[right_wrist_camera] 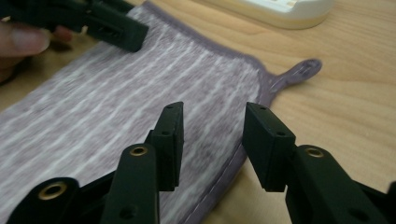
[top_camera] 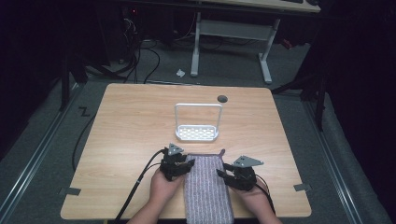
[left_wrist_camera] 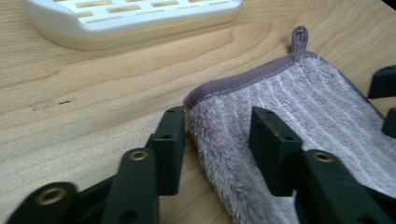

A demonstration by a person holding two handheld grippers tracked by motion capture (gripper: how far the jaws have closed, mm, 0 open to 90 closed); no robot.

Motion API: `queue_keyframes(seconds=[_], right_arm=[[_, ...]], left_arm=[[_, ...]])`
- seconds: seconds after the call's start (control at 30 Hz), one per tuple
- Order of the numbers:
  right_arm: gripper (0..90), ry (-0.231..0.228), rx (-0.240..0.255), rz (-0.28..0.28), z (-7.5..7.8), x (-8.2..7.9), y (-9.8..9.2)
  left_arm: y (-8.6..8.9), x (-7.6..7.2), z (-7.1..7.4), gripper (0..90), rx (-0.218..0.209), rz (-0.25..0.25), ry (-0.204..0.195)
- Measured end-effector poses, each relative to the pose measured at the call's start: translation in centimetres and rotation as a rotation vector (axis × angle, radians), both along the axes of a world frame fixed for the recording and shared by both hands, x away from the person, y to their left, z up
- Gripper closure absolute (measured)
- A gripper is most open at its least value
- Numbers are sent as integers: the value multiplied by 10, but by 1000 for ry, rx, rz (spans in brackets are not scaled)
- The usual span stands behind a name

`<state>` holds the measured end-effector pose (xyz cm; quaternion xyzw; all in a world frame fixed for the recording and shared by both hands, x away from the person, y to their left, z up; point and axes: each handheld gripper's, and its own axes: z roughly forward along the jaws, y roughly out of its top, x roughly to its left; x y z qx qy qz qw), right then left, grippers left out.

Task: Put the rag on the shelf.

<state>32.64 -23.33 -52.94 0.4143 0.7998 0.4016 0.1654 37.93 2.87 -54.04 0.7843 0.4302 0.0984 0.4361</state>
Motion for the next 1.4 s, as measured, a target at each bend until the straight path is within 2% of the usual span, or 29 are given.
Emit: queue_keyframes(seconds=[0.03, 0.07, 0.17, 0.27, 0.33, 0.5, 0.57, 0.73, 0.87, 0.97, 1.1, 1.13, 1.27, 1.4], right_arm=[[581, -4, -3, -12, 0, 4, 2], [565, -4, -8, -36, -1, 11, 3], [542, 0, -10, -82, 0, 24, 6], [463, 44, -28, -111, -3, 38, 7], [470, 47, -25, -115, -5, 40, 10], [492, 48, -66, -122, -6, 37, 17], [532, 43, -86, -113, -5, 33, 19], [666, 49, -88, -93, -4, 31, 20], [783, 49, -73, -64, -5, 31, 20], [815, 42, -64, -54, -6, 32, 20], [824, 16, -68, -60, -7, 29, 21], [824, -1, -74, -64, -7, 27, 22], [823, -75, -72, -91, -4, 17, 25], [823, -159, -58, -104, 3, 1, 29]], left_arm=[[0, 0, 0, 627, 0, 0, 0], [-1, -2, -1, 666, 7, 5, -17], [0, -1, -1, 728, 2, 8, -6], [-1, -2, -2, 768, 8, 3, -9], [-1, -2, -2, 777, 3, 2, -4], [0, -2, -2, 777, -8, 1, 4], [1, -3, -2, 776, -10, -2, 6], [1, -3, -2, 795, -8, -7, 7], [-1, -5, -1, 836, 0, -13, -9], [0, -6, -1, 846, -1, -13, -16], [0, -8, 0, 851, -6, -6, -35], [0, -10, 0, 852, -5, -3, -62], [0, -23, 3, 853, -16, 15, -128], [5, -41, 12, 854, -59, 39, -186]])
